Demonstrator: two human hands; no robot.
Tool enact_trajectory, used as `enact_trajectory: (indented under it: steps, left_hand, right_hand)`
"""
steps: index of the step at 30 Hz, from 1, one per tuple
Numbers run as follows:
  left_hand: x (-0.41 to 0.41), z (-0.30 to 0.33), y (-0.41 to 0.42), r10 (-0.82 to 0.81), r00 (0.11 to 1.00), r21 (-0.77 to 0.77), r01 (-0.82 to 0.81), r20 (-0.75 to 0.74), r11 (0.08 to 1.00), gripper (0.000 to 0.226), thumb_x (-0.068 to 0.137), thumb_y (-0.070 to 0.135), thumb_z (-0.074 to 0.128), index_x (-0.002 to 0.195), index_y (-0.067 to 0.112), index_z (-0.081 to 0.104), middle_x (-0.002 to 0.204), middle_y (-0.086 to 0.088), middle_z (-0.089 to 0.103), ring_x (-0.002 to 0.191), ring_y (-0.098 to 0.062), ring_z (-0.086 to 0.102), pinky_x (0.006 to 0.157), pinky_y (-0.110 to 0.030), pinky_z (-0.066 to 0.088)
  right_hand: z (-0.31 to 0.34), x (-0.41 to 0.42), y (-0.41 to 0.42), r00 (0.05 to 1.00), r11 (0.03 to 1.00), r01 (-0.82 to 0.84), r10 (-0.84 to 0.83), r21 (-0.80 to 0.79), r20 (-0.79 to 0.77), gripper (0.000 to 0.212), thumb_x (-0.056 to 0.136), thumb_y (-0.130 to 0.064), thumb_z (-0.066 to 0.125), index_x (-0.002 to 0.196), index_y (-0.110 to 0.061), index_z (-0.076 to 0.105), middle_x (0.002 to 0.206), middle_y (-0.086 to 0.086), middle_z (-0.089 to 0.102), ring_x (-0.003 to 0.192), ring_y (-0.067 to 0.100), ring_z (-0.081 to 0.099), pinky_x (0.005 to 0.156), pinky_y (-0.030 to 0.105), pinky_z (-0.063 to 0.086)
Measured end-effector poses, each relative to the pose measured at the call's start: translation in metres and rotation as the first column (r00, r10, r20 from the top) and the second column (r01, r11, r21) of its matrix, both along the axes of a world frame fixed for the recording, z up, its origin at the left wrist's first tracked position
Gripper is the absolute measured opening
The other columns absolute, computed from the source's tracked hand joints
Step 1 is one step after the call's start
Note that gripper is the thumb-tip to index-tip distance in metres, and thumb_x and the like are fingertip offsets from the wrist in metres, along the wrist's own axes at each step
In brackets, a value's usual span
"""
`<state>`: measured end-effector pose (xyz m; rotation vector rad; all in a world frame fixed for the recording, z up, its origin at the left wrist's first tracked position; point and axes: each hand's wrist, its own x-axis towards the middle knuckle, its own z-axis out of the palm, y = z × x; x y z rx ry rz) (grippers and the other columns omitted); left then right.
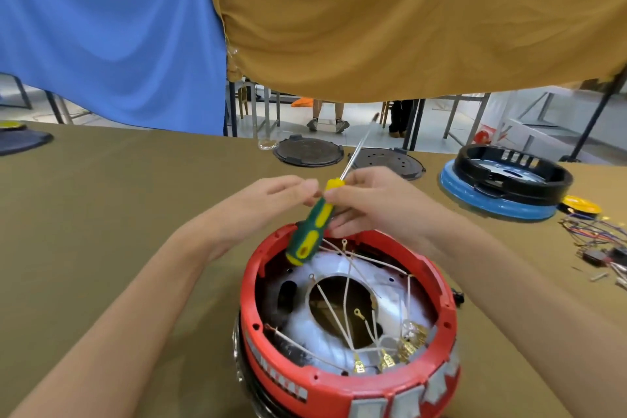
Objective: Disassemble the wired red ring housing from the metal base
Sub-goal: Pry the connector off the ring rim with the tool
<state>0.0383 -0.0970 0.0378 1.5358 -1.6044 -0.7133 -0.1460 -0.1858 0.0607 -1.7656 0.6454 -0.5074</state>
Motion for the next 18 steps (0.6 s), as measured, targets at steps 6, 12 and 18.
enact_trajectory:
  steps: [6,12,18]
  left_hand:
    - [0.004,0.012,0.023,0.051,0.955,-0.101,-0.023,0.293,0.995,0.022,0.089,0.037,0.052,0.098,0.022,0.065,0.087,-0.003,0.069,0.076,-0.020,0.063,0.072,-0.043,0.050]
    - [0.027,0.003,0.037,0.239,0.875,-0.151,-0.192,0.422,0.970,0.028,0.095,0.038,0.050,0.076,0.018,0.057,0.068,-0.004,0.060,0.058,-0.022,0.053,0.061,-0.045,0.048]
    - [0.025,-0.009,0.020,0.249,0.894,-0.123,-0.219,0.373,0.968,0.022,0.092,0.045,0.054,0.086,0.027,0.065,0.071,0.005,0.061,0.063,-0.011,0.058,0.067,-0.036,0.048]
  right_hand:
    - [-0.010,0.002,-0.006,0.997,0.999,-0.054,0.054,-0.008,0.049,0.025,0.093,-0.031,0.066,0.099,-0.007,0.071,0.088,0.006,0.077,0.079,0.014,0.073,0.071,0.019,0.057]
    - [-0.006,-0.025,-0.029,0.966,0.866,0.250,-0.256,-0.434,0.046,0.009,0.093,-0.026,0.065,0.088,-0.022,0.072,0.076,-0.006,0.074,0.065,0.001,0.063,0.062,0.016,0.049]
    - [0.007,-0.078,-0.073,0.676,0.850,0.149,-0.460,-0.505,-0.576,0.022,0.093,-0.029,0.064,0.086,-0.008,0.066,0.070,0.002,0.072,0.056,0.015,0.066,0.047,0.021,0.050]
